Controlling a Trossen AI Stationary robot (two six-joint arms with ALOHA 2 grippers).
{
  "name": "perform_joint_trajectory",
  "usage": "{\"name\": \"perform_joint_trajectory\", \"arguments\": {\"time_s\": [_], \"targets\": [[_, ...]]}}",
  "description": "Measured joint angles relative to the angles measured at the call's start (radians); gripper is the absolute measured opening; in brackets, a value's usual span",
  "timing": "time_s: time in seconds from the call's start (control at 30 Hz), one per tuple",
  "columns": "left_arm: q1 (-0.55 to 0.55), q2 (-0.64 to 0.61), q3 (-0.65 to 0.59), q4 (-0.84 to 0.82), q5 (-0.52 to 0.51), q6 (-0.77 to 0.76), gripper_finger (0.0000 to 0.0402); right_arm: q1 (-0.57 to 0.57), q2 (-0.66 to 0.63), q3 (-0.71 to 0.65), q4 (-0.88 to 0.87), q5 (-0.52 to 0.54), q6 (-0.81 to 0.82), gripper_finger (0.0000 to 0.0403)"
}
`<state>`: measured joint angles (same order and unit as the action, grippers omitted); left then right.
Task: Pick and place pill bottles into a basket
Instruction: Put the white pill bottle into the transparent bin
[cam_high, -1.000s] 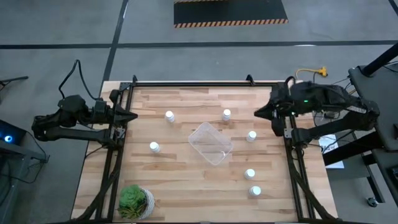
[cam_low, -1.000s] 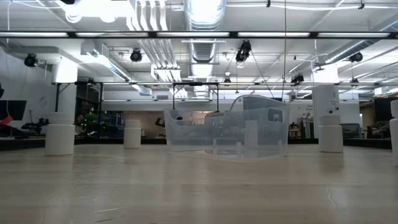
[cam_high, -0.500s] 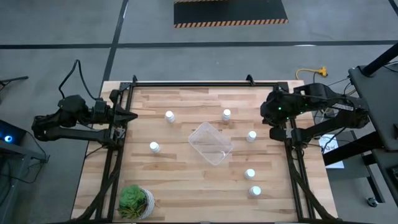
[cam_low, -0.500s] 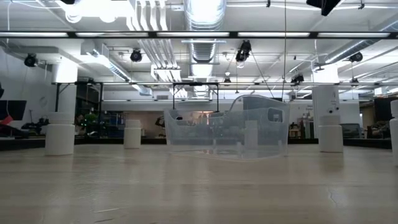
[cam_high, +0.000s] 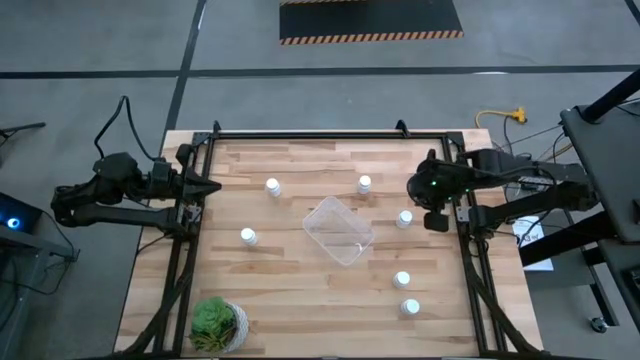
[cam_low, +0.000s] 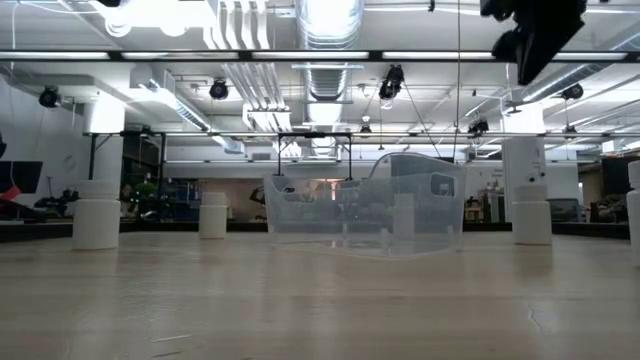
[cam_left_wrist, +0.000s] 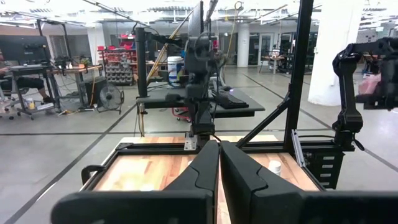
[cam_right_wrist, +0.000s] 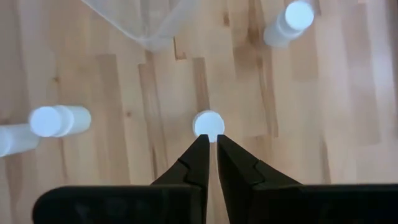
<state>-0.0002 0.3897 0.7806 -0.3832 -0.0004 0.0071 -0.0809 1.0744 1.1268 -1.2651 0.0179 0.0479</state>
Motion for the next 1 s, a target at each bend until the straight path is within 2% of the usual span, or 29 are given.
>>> {"name": "perform_joint_trajectory", "arguments": {"time_s": [0.13, 0.27, 0.6, 0.73, 1.0], "targets": [[0.000, 0.000, 0.000, 0.000, 0.000, 0.000, 0.0000, -0.006, 0.001, -0.074, 0.026, 0.000, -0.010, 0.0030], [0.000, 0.000, 0.000, 0.000, 0.000, 0.000, 0.0000, -0.009, -0.001, -0.130, 0.061, 0.000, -0.018, 0.0060], [0.000, 0.000, 0.000, 0.000, 0.000, 0.000, 0.0000, -0.026, 0.003, -0.187, 0.156, -0.029, -0.034, 0.0200], [0.000, 0.000, 0.000, 0.000, 0.000, 0.000, 0.0000, -0.025, 0.007, -0.208, 0.159, -0.033, -0.064, 0.0245], [-0.001, 0.000, 0.000, 0.000, 0.000, 0.000, 0.0000, -0.025, 0.008, -0.252, 0.235, -0.017, -0.104, 0.0275]]}}
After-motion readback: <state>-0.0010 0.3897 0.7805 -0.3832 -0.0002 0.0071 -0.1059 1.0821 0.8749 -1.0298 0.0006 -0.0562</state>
